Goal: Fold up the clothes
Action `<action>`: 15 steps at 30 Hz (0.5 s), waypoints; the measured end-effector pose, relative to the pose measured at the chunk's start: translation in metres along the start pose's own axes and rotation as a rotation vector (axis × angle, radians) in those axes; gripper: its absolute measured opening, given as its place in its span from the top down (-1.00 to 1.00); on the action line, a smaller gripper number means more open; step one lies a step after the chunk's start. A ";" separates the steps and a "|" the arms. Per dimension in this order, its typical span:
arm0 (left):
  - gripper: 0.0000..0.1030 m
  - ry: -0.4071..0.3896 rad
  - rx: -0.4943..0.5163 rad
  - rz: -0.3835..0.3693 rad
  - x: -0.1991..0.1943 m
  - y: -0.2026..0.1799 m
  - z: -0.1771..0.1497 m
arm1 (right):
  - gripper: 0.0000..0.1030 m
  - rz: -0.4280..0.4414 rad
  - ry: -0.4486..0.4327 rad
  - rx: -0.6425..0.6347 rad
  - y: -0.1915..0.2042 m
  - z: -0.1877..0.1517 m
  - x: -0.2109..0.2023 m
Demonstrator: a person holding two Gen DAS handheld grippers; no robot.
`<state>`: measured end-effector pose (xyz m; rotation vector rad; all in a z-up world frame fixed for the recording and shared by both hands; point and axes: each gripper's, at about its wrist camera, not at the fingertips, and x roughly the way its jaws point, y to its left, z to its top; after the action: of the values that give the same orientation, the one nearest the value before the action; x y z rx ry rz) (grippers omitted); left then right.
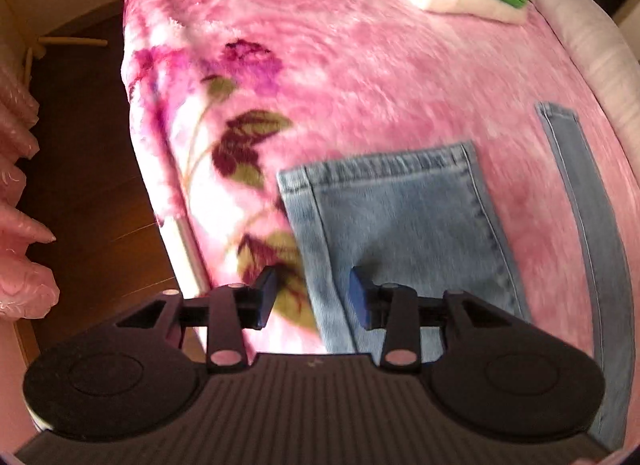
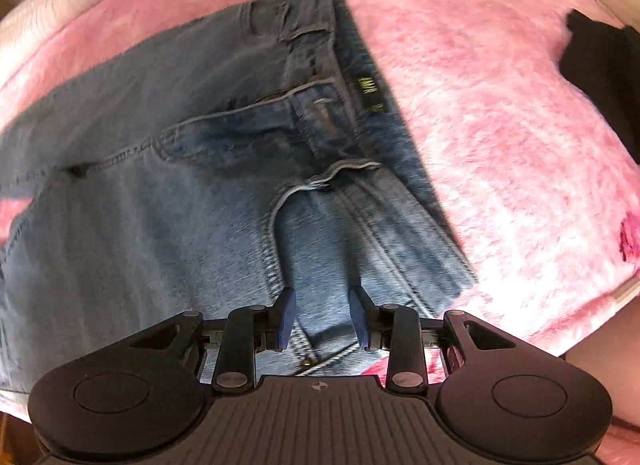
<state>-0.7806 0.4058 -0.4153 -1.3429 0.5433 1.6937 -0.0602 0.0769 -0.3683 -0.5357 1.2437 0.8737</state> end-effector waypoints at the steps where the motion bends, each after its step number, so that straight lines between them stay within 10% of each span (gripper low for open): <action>1: 0.33 -0.001 -0.009 -0.004 0.002 0.000 0.003 | 0.35 -0.006 0.006 -0.010 0.003 0.001 0.002; 8: 0.33 0.013 -0.050 -0.006 0.007 0.001 0.026 | 0.34 -0.029 0.027 -0.021 0.013 -0.004 0.014; 12: 0.73 0.043 0.027 0.027 0.017 -0.010 0.032 | 0.32 -0.039 0.032 -0.021 0.014 -0.003 0.019; 15: 0.94 -0.070 0.083 -0.139 -0.008 -0.019 0.030 | 0.31 -0.037 0.033 -0.011 0.013 -0.002 0.021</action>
<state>-0.7809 0.4353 -0.3951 -1.2289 0.4643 1.5814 -0.0701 0.0890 -0.3878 -0.5821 1.2562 0.8434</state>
